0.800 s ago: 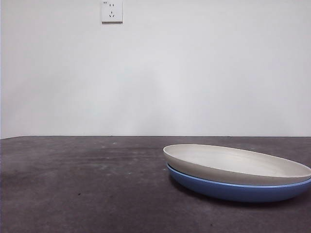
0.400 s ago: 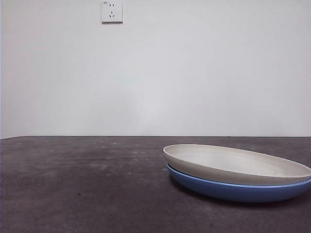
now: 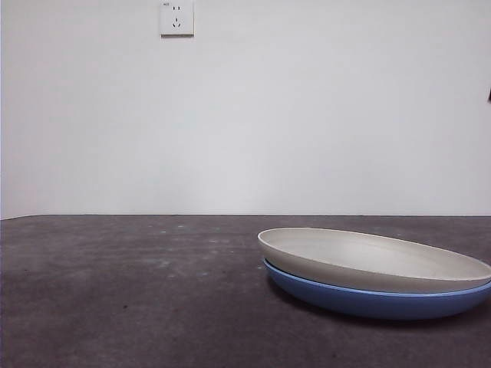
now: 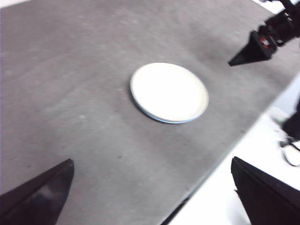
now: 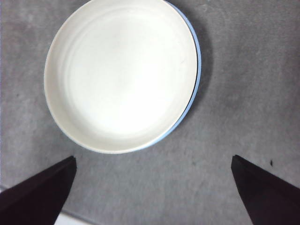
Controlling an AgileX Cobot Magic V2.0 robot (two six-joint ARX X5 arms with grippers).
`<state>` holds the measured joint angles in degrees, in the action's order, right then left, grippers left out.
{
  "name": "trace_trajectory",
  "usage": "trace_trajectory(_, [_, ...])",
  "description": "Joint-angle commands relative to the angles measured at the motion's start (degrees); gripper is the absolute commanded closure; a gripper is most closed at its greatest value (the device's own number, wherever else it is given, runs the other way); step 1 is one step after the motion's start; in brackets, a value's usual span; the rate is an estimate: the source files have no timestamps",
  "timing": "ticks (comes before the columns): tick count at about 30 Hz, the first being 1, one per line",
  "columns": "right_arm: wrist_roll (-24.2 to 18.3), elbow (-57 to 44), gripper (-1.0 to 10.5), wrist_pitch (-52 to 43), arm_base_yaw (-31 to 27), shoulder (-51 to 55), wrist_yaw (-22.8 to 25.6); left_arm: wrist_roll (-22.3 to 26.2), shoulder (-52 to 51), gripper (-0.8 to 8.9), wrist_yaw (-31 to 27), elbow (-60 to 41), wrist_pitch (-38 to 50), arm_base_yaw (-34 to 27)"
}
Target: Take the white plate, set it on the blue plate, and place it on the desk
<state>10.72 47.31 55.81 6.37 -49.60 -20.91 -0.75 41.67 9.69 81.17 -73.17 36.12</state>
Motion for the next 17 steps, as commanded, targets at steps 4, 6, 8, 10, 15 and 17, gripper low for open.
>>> trace_trajectory(4, [1.1, -0.2, 2.9, -6.8, 0.2, -6.2, 0.0, -1.3, -0.7, 2.47, -1.4, -1.4, 1.1, 0.2])
trace_trajectory(6, [1.1, -0.2, 2.9, -9.2, 0.2, -9.0, 0.0, -1.3, -0.7, 2.47, -1.4, -1.4, 1.2, 0.2])
trace_trajectory(8, [1.0, -0.2, 2.9, -10.7, 0.2, -11.6, 0.0, -1.3, -0.7, 2.47, -1.4, -1.4, 1.2, 0.2])
trace_trajectory(10, [0.7, -0.2, 2.9, -12.7, 0.2, -14.6, 0.0, -1.2, -0.7, 2.47, -1.4, -1.4, 1.2, 0.2])
trace_trajectory(15, [0.0, -0.2, 2.9, -17.9, 0.2, -21.7, -0.1, -1.2, -0.7, 2.47, -1.4, -1.4, 1.2, 0.2])
trace_trajectory(17, [-0.4, -0.2, 2.9, -19.3, 0.2, -24.0, -0.2, -1.2, -0.7, 2.47, -1.3, -1.4, 1.3, 0.2])
